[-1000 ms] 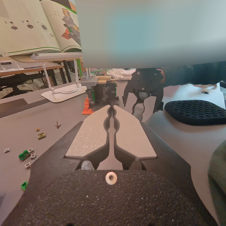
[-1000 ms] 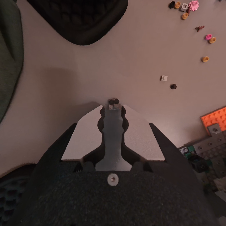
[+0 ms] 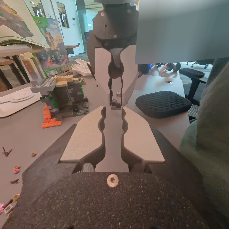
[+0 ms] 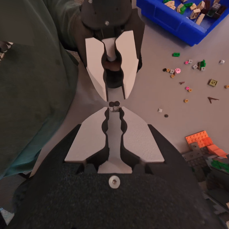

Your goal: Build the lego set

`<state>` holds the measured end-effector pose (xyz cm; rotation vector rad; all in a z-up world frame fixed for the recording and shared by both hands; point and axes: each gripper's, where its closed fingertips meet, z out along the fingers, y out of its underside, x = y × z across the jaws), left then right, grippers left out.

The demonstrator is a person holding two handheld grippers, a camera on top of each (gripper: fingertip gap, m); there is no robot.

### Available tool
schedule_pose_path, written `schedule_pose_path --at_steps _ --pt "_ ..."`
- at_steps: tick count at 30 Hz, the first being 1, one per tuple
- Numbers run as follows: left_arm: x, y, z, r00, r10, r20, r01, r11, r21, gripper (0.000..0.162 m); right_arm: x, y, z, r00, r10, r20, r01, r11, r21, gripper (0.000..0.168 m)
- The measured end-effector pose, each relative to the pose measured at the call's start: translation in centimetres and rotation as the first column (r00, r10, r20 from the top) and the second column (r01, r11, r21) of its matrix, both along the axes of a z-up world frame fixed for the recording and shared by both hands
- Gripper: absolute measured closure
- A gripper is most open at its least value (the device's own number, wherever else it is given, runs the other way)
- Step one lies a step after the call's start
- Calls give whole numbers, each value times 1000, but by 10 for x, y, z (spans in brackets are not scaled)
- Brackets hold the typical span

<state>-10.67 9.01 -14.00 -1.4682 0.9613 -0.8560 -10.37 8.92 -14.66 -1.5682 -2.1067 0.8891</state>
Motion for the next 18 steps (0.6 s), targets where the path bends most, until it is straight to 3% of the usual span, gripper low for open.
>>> schedule_pose_path --at_steps 18 --pt "1 -14 9 998 -62 34 61 998 29 146 -10 -12 13 999 41 9 -41 999 7 150"
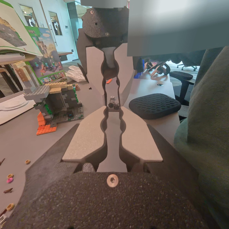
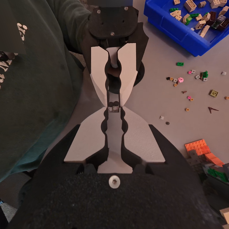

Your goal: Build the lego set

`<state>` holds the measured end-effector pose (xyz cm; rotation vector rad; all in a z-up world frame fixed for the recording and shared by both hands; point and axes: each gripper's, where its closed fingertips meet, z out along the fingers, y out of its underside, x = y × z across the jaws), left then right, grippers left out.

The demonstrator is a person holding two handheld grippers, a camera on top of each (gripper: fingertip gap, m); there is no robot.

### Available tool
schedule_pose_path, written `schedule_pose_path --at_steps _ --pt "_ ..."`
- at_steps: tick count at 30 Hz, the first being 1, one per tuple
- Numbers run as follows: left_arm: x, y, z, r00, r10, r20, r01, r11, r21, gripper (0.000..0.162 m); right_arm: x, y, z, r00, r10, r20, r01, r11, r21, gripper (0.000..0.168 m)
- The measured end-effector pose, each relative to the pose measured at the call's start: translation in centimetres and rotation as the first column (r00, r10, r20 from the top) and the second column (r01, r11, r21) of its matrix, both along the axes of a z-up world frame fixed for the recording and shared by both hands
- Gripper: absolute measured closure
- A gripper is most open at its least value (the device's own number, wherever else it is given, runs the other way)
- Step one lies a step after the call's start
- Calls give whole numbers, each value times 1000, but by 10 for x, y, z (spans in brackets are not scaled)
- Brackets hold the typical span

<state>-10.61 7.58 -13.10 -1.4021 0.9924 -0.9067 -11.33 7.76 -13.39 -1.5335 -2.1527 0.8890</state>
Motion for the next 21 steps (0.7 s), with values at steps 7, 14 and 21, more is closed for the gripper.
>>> schedule_pose_path --at_steps 7,14,21 --pt "1 -3 3 1000 -9 12 9 1000 20 146 3 0 6 1000 -2 14 3 998 -65 145" --pt "4 -13 4 999 -47 14 46 997 57 146 16 -9 19 971 -239 -17 175 758 -628 142" --pt "8 -21 0 996 -87 -16 88 991 96 146 9 -24 5 890 -457 13 187 339 -922 141"
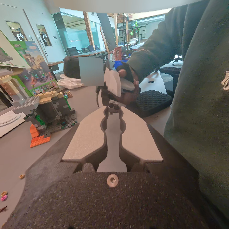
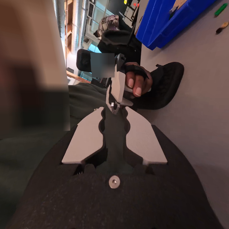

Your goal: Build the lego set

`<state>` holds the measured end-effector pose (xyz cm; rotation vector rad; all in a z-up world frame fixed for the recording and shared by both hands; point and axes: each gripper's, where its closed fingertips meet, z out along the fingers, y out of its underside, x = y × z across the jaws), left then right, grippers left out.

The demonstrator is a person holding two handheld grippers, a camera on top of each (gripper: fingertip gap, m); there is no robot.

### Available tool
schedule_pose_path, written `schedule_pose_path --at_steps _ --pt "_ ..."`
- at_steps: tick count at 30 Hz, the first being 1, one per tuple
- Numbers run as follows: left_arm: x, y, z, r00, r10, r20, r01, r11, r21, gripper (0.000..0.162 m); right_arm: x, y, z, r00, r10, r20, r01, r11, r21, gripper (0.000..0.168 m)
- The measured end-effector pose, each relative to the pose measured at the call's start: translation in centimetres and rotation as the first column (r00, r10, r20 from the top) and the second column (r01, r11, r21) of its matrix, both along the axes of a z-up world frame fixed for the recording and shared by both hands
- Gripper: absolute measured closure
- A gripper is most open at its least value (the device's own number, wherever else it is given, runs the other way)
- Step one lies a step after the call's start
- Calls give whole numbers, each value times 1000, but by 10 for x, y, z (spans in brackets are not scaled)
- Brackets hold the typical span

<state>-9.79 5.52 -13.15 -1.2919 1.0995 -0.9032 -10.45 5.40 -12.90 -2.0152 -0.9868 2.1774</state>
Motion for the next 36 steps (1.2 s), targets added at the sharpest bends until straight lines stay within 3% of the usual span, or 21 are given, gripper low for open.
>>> schedule_pose_path --at_steps 9,16,36 --pt "4 -1 -8 998 -1 -59 4 998 60 146 -3 -3 -5 1000 2 -25 -4 999 -53 154" --pt "4 -8 -9 996 -27 -87 40 987 156 146 -2 -11 -5 997 54 -54 -59 994 -90 155" --pt "8 -29 -8 989 -55 -136 102 924 369 146 1 -33 -6 990 40 -133 -37 999 29 157"
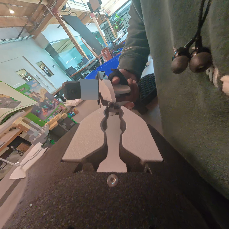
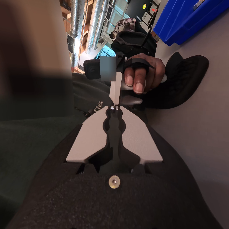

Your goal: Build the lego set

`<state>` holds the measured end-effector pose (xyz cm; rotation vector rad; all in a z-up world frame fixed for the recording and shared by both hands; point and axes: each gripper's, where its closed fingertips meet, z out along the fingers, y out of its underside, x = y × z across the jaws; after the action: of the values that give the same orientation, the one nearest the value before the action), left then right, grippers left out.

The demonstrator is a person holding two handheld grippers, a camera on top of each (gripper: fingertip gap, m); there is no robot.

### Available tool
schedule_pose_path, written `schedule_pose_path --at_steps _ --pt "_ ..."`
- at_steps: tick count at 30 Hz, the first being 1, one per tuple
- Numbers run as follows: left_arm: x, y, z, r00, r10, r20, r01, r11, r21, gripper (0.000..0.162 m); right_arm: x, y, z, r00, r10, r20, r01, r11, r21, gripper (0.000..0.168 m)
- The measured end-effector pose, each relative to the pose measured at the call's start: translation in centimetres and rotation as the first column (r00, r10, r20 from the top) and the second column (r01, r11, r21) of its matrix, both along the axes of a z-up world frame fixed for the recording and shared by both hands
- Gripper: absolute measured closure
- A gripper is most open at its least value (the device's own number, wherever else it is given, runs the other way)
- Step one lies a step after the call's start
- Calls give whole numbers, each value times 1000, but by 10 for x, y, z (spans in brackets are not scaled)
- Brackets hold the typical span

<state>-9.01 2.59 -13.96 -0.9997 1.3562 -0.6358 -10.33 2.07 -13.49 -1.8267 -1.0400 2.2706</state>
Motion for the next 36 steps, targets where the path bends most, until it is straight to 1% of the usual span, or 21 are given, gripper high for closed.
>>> schedule_pose_path --at_steps 3,11,21,25,36 --pt "2 -3 -2 1000 -14 -9 14 1000 6 146 2 -3 -2 1000 4 -9 -4 1000 3 157" --pt "6 -5 -5 999 -15 -30 16 999 52 146 6 -5 -4 1000 -3 -18 5 995 104 157" --pt "8 -5 -9 999 -16 -50 18 999 49 146 9 -4 -7 1000 -16 -22 18 994 103 154" --pt "9 -4 -10 998 -11 -56 14 998 57 146 7 -3 -8 999 -27 -22 30 994 103 156" --pt "8 -9 -8 998 -15 -60 21 995 100 146 7 -8 -6 996 -48 -74 50 998 36 157"
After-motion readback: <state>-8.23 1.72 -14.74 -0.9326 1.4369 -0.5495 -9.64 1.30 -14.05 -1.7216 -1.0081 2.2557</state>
